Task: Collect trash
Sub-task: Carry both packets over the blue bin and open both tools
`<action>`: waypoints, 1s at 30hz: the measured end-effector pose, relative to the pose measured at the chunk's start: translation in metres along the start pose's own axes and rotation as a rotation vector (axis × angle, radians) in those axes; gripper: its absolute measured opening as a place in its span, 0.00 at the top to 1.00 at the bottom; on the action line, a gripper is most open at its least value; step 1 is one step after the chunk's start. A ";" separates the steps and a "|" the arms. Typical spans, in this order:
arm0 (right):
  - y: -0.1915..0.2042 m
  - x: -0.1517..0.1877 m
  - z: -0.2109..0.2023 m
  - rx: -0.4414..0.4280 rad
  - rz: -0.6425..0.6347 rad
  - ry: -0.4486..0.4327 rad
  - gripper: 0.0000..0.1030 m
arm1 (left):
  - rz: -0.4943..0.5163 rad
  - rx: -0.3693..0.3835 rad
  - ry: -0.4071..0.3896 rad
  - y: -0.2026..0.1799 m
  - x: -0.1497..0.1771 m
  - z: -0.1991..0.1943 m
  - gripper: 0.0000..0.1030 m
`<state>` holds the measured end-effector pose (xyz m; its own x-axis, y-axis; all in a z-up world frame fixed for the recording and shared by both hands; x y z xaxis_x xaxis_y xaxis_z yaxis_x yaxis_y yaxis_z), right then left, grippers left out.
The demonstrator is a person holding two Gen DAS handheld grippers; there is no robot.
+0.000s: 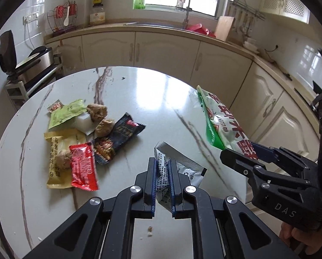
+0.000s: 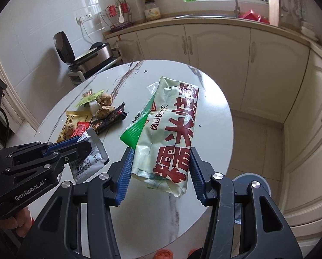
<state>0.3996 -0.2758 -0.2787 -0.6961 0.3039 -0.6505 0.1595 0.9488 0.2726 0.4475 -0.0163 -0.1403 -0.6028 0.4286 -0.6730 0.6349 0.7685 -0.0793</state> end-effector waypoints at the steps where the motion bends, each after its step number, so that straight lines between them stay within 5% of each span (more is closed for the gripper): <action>1: -0.003 -0.002 -0.004 -0.004 0.009 -0.008 0.54 | 0.010 -0.005 -0.004 -0.008 -0.006 0.001 0.94; 6: -0.051 -0.012 -0.028 0.014 0.067 -0.063 0.54 | 0.086 0.017 0.005 -0.060 -0.039 0.021 0.94; 9: -0.090 -0.014 -0.045 0.129 0.074 -0.113 0.54 | 0.157 0.054 0.030 -0.107 -0.059 0.044 0.94; 15: -0.187 -0.007 -0.059 0.213 0.192 -0.105 0.54 | 0.273 0.144 0.090 -0.205 -0.086 0.108 0.94; 26: -0.323 0.047 0.000 0.302 0.364 0.086 0.54 | 0.341 0.234 0.351 -0.281 -0.059 0.277 0.94; 30: -0.350 0.064 0.026 0.308 0.414 0.144 0.53 | 0.376 0.214 0.381 -0.290 -0.050 0.319 0.93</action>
Point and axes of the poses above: each gripper's, at about its wrist camera, not at the fingertips, and z roughly the way its jaws point, y to its left, x to its underside, the point moved 2 cm from there along z, roughly the way its jaws point, and after that the axes turned 6 degrees about z, right-handed, at the moved point
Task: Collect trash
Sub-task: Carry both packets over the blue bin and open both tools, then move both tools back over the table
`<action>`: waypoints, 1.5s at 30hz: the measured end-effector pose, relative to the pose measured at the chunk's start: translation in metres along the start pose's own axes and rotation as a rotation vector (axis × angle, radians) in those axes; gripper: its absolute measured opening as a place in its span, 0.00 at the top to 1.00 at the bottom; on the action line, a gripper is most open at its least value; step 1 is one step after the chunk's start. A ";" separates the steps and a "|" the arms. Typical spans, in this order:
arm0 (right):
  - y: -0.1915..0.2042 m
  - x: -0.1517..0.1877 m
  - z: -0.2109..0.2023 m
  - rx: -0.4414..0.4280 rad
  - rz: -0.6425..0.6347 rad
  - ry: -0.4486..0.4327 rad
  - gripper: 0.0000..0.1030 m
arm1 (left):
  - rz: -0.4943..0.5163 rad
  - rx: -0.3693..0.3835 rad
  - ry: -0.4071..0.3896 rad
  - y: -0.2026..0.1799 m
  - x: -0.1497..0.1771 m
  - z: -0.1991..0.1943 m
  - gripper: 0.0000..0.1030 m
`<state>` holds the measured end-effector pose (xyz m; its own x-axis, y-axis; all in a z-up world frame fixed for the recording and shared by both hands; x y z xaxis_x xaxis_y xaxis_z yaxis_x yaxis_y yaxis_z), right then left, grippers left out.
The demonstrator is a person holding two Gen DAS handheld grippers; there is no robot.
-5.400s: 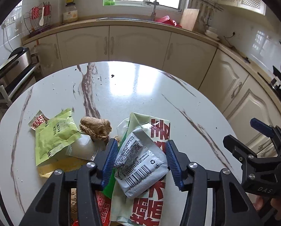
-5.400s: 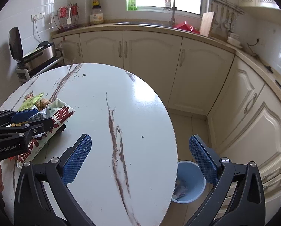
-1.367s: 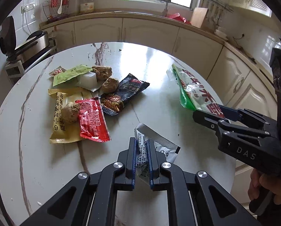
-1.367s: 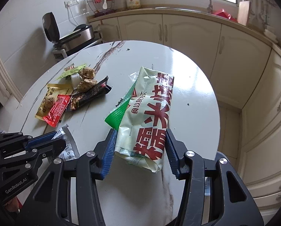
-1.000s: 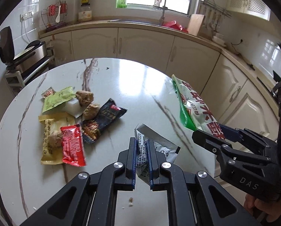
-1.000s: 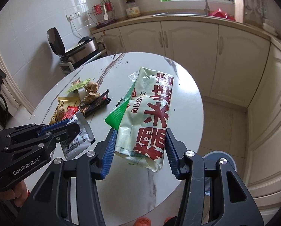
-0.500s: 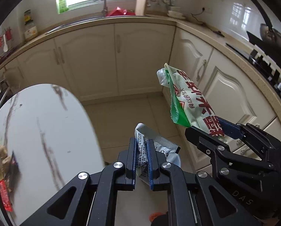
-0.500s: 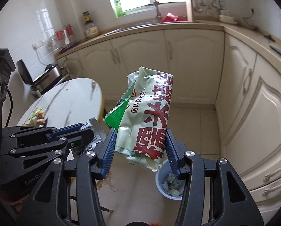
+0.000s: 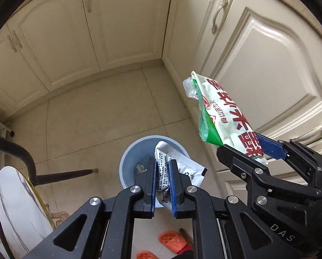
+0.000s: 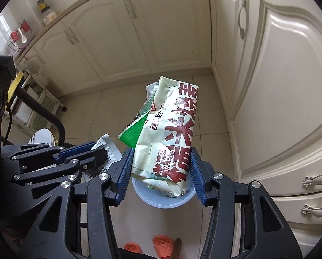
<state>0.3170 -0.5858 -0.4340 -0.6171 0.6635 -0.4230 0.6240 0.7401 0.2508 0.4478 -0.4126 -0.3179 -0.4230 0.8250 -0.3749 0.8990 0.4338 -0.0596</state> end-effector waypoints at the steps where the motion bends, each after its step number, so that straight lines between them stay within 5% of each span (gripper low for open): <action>1: -0.003 0.001 0.005 0.007 0.006 0.009 0.53 | 0.014 -0.011 0.003 0.000 -0.002 0.008 0.91; 4: -0.010 0.005 0.015 0.028 0.028 0.030 0.53 | 0.029 -0.016 0.009 -0.003 -0.005 0.027 0.88; 7: -0.017 0.004 0.024 0.033 0.035 0.043 0.53 | 0.010 0.010 0.041 -0.002 -0.005 0.040 0.74; 10: -0.019 0.004 0.030 0.027 0.035 0.057 0.53 | -0.011 -0.049 0.045 0.004 -0.006 0.042 0.64; 16: -0.007 0.003 0.040 -0.028 0.039 0.106 0.49 | -0.066 -0.081 0.002 0.014 -0.002 0.021 0.63; 22: -0.001 -0.004 -0.009 -0.038 0.030 0.004 0.32 | -0.061 -0.072 -0.065 -0.010 0.006 -0.012 0.62; 27: 0.009 -0.005 -0.084 -0.025 0.001 -0.129 0.19 | -0.063 -0.054 -0.218 -0.027 0.021 -0.083 0.60; 29: 0.019 -0.001 -0.116 -0.034 -0.011 -0.185 0.15 | -0.084 -0.055 -0.279 -0.027 0.029 -0.114 0.51; 36: 0.083 0.024 -0.203 -0.097 -0.124 -0.343 0.09 | -0.102 -0.176 -0.449 -0.028 0.095 -0.221 0.34; 40: 0.124 0.040 -0.236 -0.138 -0.195 -0.405 0.00 | -0.166 -0.257 -0.551 -0.026 0.148 -0.267 0.05; 45: 0.185 0.065 -0.258 -0.185 -0.295 -0.433 0.00 | -0.228 -0.329 -0.592 -0.005 0.225 -0.312 0.05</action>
Point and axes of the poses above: each gripper's, at about its wrist camera, not at the fingertips, and z roughly the way its jaws point, y to its left, x to its underside, the point moved 2 cm from there along z, roughly the way its jaws point, and after that the axes turned 6 degrees about z, right-handed, at the moved point
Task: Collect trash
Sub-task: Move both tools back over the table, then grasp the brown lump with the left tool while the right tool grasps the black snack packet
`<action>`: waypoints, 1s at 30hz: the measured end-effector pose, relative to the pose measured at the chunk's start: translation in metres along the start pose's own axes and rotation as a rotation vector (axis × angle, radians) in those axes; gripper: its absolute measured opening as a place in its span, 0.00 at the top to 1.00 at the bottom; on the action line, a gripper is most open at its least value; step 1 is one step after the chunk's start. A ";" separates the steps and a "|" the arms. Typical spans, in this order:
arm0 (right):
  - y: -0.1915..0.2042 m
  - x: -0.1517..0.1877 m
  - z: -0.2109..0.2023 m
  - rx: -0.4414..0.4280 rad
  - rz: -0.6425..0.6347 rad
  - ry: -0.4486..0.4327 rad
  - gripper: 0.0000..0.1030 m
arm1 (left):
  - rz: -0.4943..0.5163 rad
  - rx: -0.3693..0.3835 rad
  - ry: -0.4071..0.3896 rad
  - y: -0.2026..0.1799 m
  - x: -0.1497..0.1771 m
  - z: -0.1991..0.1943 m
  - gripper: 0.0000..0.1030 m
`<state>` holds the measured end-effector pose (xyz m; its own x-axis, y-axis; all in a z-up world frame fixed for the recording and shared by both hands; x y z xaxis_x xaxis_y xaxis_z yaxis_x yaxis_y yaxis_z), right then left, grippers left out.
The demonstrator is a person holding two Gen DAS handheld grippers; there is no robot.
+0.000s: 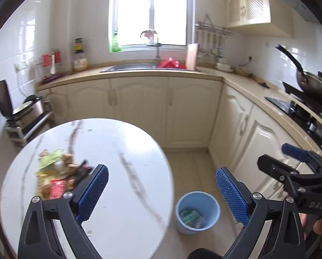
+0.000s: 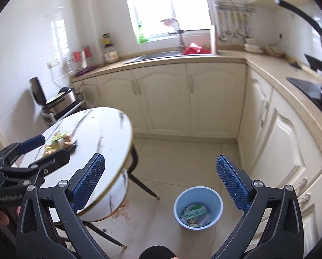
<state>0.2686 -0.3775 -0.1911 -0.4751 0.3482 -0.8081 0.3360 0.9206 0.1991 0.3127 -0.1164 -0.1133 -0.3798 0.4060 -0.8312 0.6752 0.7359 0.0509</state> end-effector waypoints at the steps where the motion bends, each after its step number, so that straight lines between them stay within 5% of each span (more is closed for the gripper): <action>1: 0.013 0.002 -0.002 -0.007 -0.019 -0.005 0.00 | -0.005 -0.022 -0.002 0.007 0.005 -0.007 0.05; 8: 0.090 0.009 0.009 -0.031 -0.115 -0.014 0.00 | -0.033 -0.094 -0.053 0.060 0.046 -0.086 0.01; 13: 0.122 0.018 0.035 -0.025 -0.147 0.030 0.00 | -0.046 -0.164 -0.044 0.108 0.086 -0.100 0.01; 21: 0.149 0.037 0.101 -0.014 -0.186 0.141 0.00 | -0.092 -0.202 0.077 0.160 0.115 -0.033 0.06; 30: 0.173 0.048 0.161 -0.021 -0.196 0.238 0.00 | -0.046 -0.117 0.127 0.184 0.089 0.035 0.37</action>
Point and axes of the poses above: each gripper's, at about its wrist camera, not at the fingertips, and z roughly the way its jaws point, y to its left, x to its underside, the point moved 2 cm from there along z, roughly the way its jaws point, and after that the axes turned 6 degrees about z, right-handed, at the moved point
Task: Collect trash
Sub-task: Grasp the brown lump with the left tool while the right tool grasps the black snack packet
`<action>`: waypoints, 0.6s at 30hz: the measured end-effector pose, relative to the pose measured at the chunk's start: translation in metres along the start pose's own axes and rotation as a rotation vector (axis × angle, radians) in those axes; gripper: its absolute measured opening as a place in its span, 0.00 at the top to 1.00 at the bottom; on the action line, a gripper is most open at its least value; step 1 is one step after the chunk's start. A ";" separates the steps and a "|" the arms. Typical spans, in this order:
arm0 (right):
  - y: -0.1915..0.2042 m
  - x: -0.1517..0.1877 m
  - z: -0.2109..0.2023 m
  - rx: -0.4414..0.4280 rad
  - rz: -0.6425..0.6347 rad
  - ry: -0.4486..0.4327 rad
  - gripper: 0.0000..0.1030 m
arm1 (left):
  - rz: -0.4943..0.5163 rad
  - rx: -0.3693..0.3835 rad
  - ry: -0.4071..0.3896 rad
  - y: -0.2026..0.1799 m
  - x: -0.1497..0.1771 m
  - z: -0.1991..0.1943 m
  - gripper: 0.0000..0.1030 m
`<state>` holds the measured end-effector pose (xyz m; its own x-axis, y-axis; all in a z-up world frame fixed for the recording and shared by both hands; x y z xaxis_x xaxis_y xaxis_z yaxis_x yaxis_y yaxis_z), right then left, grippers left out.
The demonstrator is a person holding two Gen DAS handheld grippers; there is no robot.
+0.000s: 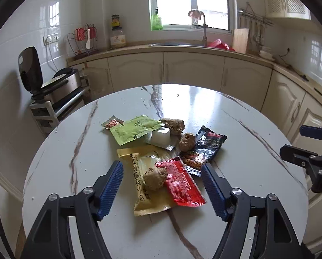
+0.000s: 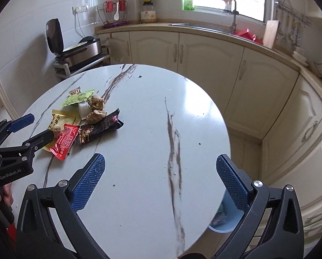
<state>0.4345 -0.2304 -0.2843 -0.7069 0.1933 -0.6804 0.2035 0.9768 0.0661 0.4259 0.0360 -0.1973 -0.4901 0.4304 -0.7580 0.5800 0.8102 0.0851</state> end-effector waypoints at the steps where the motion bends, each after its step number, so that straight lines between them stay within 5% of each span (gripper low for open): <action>1: 0.002 -0.002 0.004 -0.003 -0.001 0.007 0.00 | 0.011 0.012 0.016 0.007 -0.005 0.013 0.44; 4: 0.008 -0.006 0.016 -0.005 -0.001 0.024 0.00 | 0.035 0.015 0.089 0.016 -0.014 0.042 0.63; 13: 0.020 -0.013 0.043 -0.037 0.009 0.081 0.00 | 0.014 0.020 0.119 0.038 -0.036 0.058 0.80; 18: 0.032 -0.014 0.057 -0.064 0.005 0.122 0.00 | -0.021 0.039 0.122 0.041 -0.034 0.057 0.80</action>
<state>0.4891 -0.2067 -0.3141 -0.7839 0.2040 -0.5864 0.1662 0.9790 0.1184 0.5033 0.0321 -0.2046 -0.5769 0.4603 -0.6748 0.5921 0.8048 0.0428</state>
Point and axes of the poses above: each gripper's, at about its wrist camera, not at the fingertips, and z roughly the way its jaws point, y to its left, x to its underside, the point moved 2 cm from there along z, roughly the way its jaws point, and after that the axes turned 6 degrees about z, right-handed, at the moved point
